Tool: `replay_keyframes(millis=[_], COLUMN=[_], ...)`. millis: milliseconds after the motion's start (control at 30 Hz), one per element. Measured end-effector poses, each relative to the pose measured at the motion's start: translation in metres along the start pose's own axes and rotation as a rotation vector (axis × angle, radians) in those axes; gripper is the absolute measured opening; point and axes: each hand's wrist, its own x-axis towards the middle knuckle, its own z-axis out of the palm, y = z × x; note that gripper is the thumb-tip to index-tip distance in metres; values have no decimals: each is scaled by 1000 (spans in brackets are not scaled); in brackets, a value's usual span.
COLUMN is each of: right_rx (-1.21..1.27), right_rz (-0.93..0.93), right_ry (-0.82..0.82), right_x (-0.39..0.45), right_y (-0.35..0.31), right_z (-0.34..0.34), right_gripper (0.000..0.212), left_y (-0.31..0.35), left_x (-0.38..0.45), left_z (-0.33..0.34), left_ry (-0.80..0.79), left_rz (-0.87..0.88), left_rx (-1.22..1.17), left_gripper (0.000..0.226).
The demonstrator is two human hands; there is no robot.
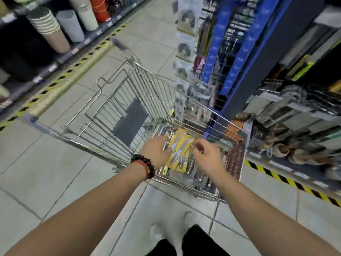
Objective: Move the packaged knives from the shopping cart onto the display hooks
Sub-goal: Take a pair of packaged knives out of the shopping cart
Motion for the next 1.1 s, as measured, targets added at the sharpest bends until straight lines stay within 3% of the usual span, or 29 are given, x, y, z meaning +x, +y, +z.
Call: replay_keyframes(millis=[200,333,500,700,900,1000,1067,1100], right_rx=[2,26,51,-67,-56,-71,-76,-78], right_rz=[103,195,280,410,628,643,684,720], right_ry=[6,7,-111,-333,-419,-444,-475,-484], right_x=[29,72,148,233,272,284,289,291], right_y=[4,7,21,63,113,139,157,165], right_z=[20,48,117,205,280,314,329,334], right_gripper=[18,17,14,28,53,60,55,38], left_y=[-25,-49,-88,-147,-211,-233,-239,-240], left_x=[63,109,176,264,337,357,364,366], left_z=[-12,-12,-4,56,128,161,179,189], left_ry=[-112,-160,-237,-312,-482,-508,-543,-547], left_rz=[-38,-100,-215,-354,-430,-538,-589,-603], left_rx=[-48,-93,-140,-205,-164,-245,-291,-306], left_gripper=[45,38,44,48,48,49,52,52])
